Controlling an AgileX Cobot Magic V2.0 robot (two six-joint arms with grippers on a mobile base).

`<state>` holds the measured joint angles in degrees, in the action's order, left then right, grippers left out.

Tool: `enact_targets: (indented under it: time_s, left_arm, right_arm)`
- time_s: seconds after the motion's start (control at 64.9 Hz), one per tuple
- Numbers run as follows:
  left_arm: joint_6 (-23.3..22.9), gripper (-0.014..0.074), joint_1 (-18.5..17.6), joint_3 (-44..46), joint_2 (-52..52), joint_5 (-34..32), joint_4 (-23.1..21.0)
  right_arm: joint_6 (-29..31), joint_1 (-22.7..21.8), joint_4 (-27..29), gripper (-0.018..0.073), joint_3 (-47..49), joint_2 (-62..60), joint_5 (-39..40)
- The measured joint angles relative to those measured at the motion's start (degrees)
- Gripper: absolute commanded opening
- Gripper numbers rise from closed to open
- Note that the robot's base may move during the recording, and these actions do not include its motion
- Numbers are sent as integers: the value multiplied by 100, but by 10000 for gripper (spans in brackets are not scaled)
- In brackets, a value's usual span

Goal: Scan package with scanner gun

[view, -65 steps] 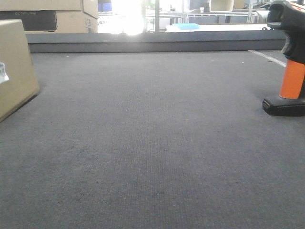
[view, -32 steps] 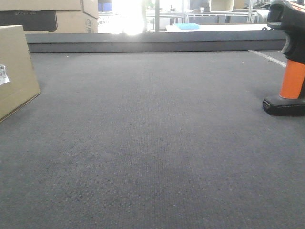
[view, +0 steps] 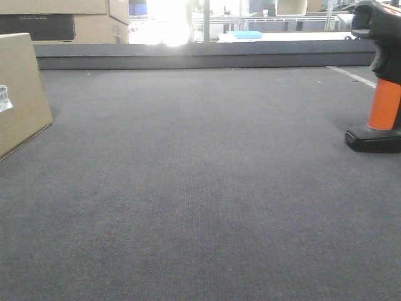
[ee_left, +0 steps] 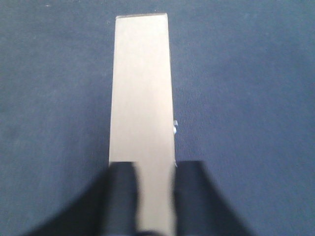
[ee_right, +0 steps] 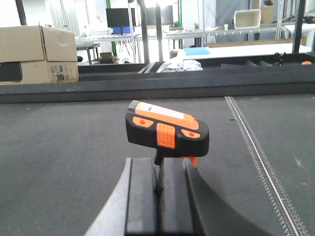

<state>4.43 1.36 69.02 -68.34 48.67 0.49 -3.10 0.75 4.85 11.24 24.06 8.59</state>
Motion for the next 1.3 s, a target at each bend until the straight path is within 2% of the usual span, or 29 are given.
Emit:
enact_targets:
  time_s: [0.123,0.262,0.447,0.709,0.786,0.987,1.295]
  left_arm:
    - [0,-111,0,0,398,320,-13]
    - [-11,-111,0,-374,841,29,-269]
    - [-19,-111,0,-1843,1697,-1262,-824]
    - [-34,-111,0,-3750,3315,-3104,-922]
    - [-34,-111,0,-4174,3828,-3436,-1040]
    - [-46,-111,0,-4781,4894,-3557,-1216]
    - [-46,-111,0,-4884,5893,-3572,-1237]
  right_arm:
    - [0,0,13,-157,294,0,-455]
    - [0,0,-162,-157,524,0,-792]
    - [0,0,-260,-157,695,0,-1261]
    - [0,0,-298,-159,754,0,-1622]
    - [0,0,-321,-162,754,-13,-1631]
    - [0,0,-541,-162,754,-405,-1655]
    - [0,0,-575,-162,754,-1435,-2192]
